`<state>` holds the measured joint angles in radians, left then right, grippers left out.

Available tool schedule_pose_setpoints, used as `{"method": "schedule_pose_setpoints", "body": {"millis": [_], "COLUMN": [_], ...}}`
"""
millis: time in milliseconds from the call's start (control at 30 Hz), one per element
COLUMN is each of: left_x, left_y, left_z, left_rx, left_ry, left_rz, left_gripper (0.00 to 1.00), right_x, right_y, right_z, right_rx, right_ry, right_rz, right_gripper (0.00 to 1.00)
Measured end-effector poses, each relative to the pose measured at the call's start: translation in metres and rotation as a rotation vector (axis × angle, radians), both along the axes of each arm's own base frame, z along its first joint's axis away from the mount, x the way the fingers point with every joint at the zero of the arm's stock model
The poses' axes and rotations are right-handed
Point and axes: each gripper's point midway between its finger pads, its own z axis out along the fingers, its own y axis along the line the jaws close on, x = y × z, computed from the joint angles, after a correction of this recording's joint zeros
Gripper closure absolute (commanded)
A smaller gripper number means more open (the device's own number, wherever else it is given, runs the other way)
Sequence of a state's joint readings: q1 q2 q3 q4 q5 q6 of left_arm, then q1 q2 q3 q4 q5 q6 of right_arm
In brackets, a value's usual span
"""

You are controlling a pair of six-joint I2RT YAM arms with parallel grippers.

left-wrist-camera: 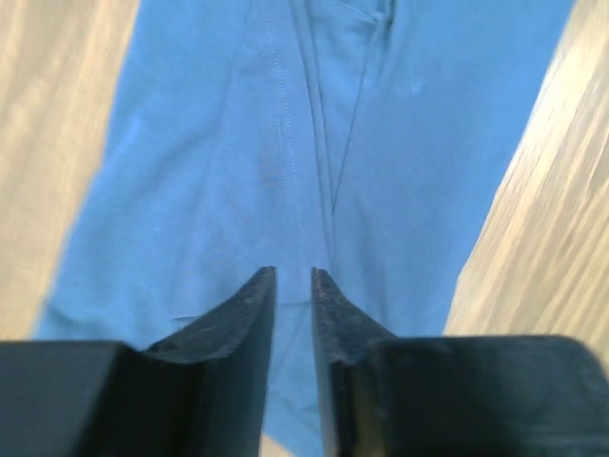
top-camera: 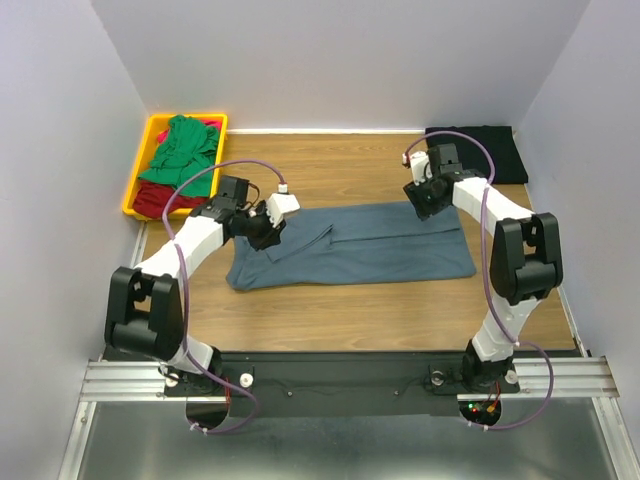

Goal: Fold and stack the t-shirts
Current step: Fold the tshirt

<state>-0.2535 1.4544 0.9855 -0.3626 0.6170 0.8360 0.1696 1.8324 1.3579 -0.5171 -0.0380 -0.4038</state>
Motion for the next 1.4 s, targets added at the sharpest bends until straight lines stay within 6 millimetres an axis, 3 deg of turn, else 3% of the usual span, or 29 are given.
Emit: {"method": "schedule_pose_setpoints", "body": {"millis": [100,267,333,500,633,733,767,800,867,933,1000,1067,1200,1400], "left_x": [0.008,0.007,0.005,0.009,0.029,0.069,0.092,0.106,0.157,0.190,0.230,0.241,0.231,0.165], "left_y": [-0.002,0.004,0.008,0.010,0.008,0.003,-0.001,-0.004,-0.013,-0.017,-0.022,-0.025,-0.026,-0.025], "left_z": [-0.014,-0.064,-0.077,-0.083,-0.082,-0.081,-0.080,-0.078,-0.073,-0.067,-0.054,-0.039,-0.009,0.013], "left_rx": [-0.020,0.024,0.045,0.053,0.073,0.101,0.108,0.105,0.111,0.117,0.105,0.090,0.039,-0.066], "left_ry": [0.091,0.278,0.326,0.360,0.359,0.331,0.305,0.281,0.204,0.154,0.074,0.037,0.026,0.144], "left_rz": [0.098,0.236,0.283,0.345,0.367,0.375,0.372,0.370,0.357,0.357,0.362,0.365,0.383,0.458], "left_gripper": [0.74,0.76,0.77,0.79,0.81,0.81,0.81,0.81,0.79,0.77,0.75,0.74,0.73,0.77], "right_x": [-0.001,-0.025,-0.027,-0.032,-0.059,-0.089,-0.101,-0.116,-0.150,-0.178,-0.187,-0.176,-0.152,-0.150], "right_y": [-0.001,-0.007,-0.009,-0.016,-0.021,-0.017,-0.012,-0.006,0.012,0.034,0.050,0.058,0.054,0.049], "right_z": [-0.012,-0.049,-0.051,-0.052,-0.054,-0.056,-0.057,-0.057,-0.054,-0.044,-0.031,-0.012,0.002,-0.021], "right_rx": [0.001,-0.027,-0.035,-0.062,-0.074,-0.045,-0.020,0.006,0.061,0.119,0.154,0.169,0.149,0.119], "right_ry": [0.028,0.131,0.130,0.101,0.131,0.212,0.247,0.292,0.399,0.488,0.524,0.493,0.409,0.463], "right_rz": [0.002,0.016,0.018,0.020,0.037,0.074,0.096,0.122,0.189,0.257,0.302,0.320,0.325,0.310], "right_gripper": [0.47,0.51,0.52,0.53,0.53,0.54,0.54,0.55,0.53,0.52,0.53,0.53,0.55,0.67]}}
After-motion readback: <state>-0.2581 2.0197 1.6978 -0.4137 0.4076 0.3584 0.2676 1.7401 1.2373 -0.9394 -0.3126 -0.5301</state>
